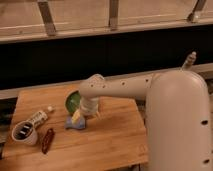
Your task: Wipe the white sponge on the table
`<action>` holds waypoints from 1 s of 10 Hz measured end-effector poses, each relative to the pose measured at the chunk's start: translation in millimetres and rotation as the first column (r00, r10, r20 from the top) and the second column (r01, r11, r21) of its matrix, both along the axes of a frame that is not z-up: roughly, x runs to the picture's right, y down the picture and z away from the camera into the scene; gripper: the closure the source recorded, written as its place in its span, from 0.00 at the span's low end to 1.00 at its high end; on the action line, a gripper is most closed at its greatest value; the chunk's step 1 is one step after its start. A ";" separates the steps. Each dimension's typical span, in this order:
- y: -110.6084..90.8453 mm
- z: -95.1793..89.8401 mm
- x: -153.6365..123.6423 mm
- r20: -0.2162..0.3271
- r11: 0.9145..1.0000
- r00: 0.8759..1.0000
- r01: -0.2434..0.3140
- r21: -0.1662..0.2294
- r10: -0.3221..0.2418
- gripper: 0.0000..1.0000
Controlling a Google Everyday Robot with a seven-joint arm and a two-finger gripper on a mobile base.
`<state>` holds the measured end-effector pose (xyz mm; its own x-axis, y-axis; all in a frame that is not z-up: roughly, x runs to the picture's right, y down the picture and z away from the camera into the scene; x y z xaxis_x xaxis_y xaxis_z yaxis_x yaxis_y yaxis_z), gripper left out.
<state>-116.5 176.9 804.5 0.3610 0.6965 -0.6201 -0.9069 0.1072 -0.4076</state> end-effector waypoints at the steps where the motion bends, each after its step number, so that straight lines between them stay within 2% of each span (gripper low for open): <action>1: 1.8 6.5 -6.0 0.001 1.000 1.000 0.009 -0.003 -0.009 0.20; 5: 4.3 27.5 -15.8 -0.003 0.999 1.000 0.026 -0.036 -0.026 0.20; 7: 14.8 40.2 -19.9 0.005 0.997 0.999 0.033 -0.072 -0.033 0.20; 10: 25.5 45.5 -31.7 0.035 0.994 0.999 0.033 -0.107 -0.029 0.21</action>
<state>-148.2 202.5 850.0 0.4030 0.6145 -0.6782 -0.8895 0.0887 -0.4482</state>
